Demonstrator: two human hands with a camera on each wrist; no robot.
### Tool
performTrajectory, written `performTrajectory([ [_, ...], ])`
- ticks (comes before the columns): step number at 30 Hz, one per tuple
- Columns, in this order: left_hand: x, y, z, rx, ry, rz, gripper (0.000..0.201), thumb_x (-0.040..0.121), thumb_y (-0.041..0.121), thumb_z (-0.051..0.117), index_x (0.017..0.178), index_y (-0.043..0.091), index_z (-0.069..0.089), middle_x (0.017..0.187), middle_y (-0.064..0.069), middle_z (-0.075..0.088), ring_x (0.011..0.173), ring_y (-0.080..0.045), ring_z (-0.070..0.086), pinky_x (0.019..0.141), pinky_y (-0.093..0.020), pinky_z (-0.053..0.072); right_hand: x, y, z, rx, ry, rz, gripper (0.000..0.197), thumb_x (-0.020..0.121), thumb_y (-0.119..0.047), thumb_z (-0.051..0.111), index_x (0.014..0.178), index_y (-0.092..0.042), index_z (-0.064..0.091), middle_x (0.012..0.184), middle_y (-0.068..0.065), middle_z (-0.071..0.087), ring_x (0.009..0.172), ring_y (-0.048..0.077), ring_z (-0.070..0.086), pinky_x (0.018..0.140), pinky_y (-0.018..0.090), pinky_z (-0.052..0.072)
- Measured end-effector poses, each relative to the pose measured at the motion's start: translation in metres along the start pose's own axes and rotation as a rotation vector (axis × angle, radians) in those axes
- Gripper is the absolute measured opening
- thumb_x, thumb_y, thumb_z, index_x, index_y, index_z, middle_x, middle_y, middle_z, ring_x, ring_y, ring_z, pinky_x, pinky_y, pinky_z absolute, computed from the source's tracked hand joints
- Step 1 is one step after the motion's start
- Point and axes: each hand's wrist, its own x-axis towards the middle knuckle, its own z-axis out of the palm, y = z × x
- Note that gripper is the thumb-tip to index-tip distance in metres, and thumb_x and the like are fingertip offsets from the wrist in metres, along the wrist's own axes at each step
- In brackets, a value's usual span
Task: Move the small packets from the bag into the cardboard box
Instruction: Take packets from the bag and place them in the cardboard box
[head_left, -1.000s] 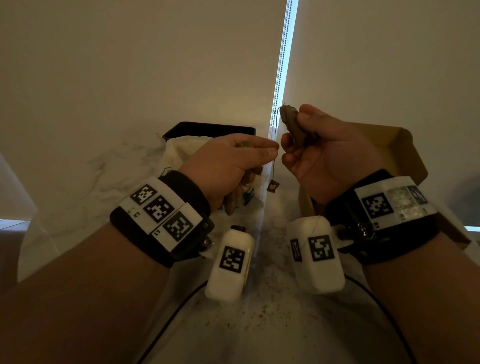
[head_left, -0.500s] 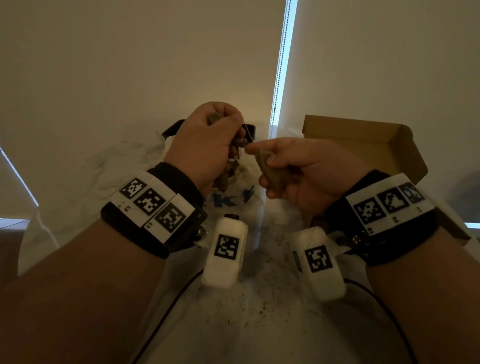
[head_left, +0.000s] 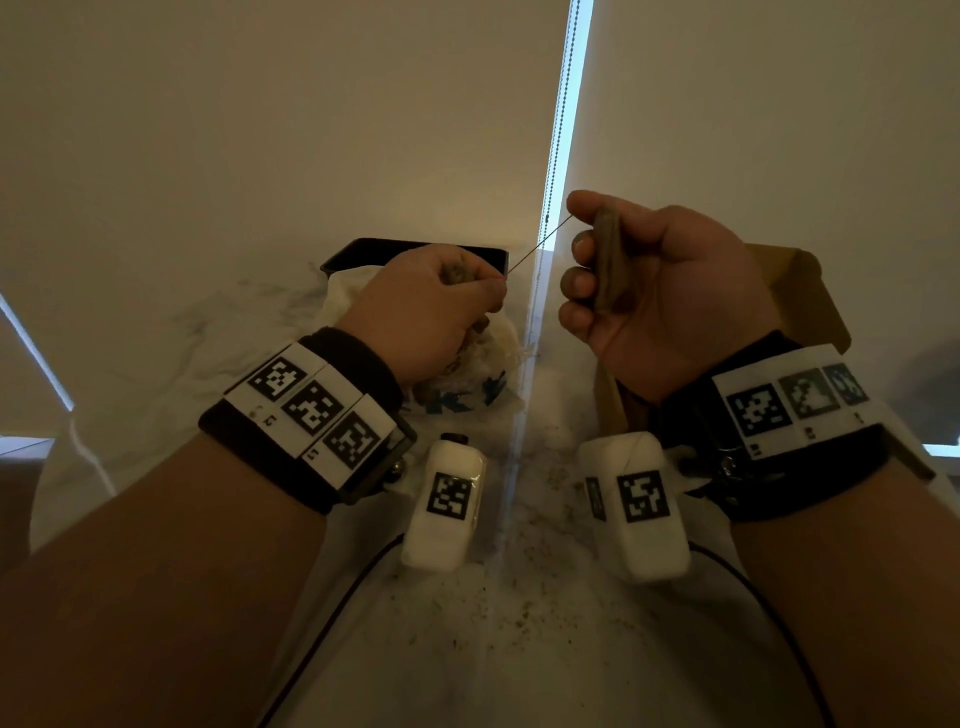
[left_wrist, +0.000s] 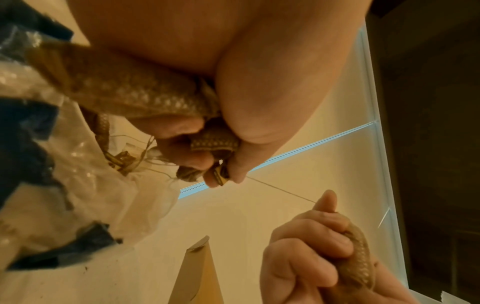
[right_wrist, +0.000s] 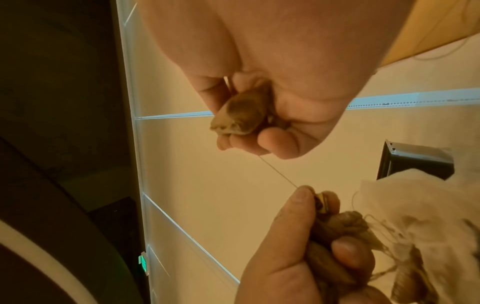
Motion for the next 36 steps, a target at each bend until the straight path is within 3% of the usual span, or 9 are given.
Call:
performTrajectory([
  [4,0.001,0.000,-0.002,0.024,0.025,0.017,0.012,0.097,0.023,0.064,0.100,0.017,0.073,0.067,0.008,0.063,0.042,0.003,0.052,0.035,-0.010,0.037,0.000,0.002,0.002,-0.022,0.041,-0.021,0.031,0.097,-0.018,0.034,0.100,-0.010,0.065,0.068,0.001,0.057,0.057,0.014,0.050,0.055,0.026,0.038],
  [8,0.000,0.000,-0.003,0.051,0.033,0.032,0.012,0.098,0.019,0.061,0.100,0.019,0.072,0.073,0.000,0.066,0.039,0.001,0.050,0.034,-0.013,0.039,0.001,0.002,0.003,-0.044,0.056,-0.023,0.028,0.099,-0.018,0.037,0.098,-0.012,0.064,0.069,-0.001,0.060,0.059,0.012,0.052,0.053,0.024,0.041],
  [13,0.004,-0.004,-0.003,0.064,0.037,0.018,0.008,0.095,0.022,0.066,0.100,0.021,0.072,0.082,0.001,0.073,0.060,-0.005,0.062,0.053,-0.013,0.051,0.002,0.005,0.004,-0.036,0.052,-0.031,0.025,0.099,-0.018,0.041,0.100,-0.011,0.064,0.071,0.000,0.063,0.060,0.011,0.055,0.052,0.024,0.044],
  [19,0.003,-0.003,-0.004,0.092,0.032,0.034,0.006,0.094,0.024,0.068,0.092,0.020,0.072,0.078,0.003,0.072,0.057,-0.004,0.061,0.050,-0.010,0.049,0.003,0.006,0.001,-0.076,0.073,-0.074,0.020,0.096,-0.017,0.045,0.102,-0.013,0.064,0.085,0.005,0.063,0.063,0.015,0.056,0.053,0.025,0.044],
  [25,-0.003,0.003,-0.003,0.145,-0.103,0.090,0.009,0.091,0.021,0.070,0.087,0.028,0.071,0.072,0.012,0.067,0.057,0.008,0.060,0.052,-0.005,0.044,0.011,0.008,-0.009,-0.135,0.149,-0.058,0.023,0.099,-0.013,0.044,0.103,-0.021,0.064,0.098,0.006,0.066,0.076,0.020,0.060,0.054,0.025,0.046],
  [30,-0.010,0.010,-0.001,0.136,-0.294,0.105,0.007,0.091,0.020,0.069,0.090,0.027,0.072,0.064,0.015,0.069,0.053,0.004,0.059,0.049,-0.008,0.043,0.017,0.015,-0.021,-0.308,0.304,-0.054,0.017,0.092,-0.017,0.057,0.097,-0.025,0.071,0.098,0.002,0.069,0.077,0.016,0.062,0.057,0.029,0.049],
  [33,-0.014,0.015,-0.002,0.037,-0.348,0.110,0.007,0.091,0.020,0.070,0.090,0.026,0.073,0.069,0.009,0.071,0.056,-0.003,0.059,0.048,-0.014,0.045,0.015,0.019,-0.021,-0.403,0.244,-0.051,0.018,0.089,-0.009,0.058,0.094,-0.020,0.072,0.086,0.001,0.069,0.073,0.016,0.062,0.066,0.035,0.050],
  [36,-0.014,0.017,-0.002,-0.166,-0.279,0.071,0.006,0.091,0.018,0.070,0.090,0.023,0.073,0.067,0.004,0.068,0.056,-0.008,0.056,0.042,-0.018,0.042,0.012,0.021,-0.015,-0.595,0.136,-0.029,0.019,0.090,-0.007,0.059,0.101,-0.014,0.072,0.092,0.012,0.072,0.070,0.018,0.066,0.062,0.033,0.051],
])
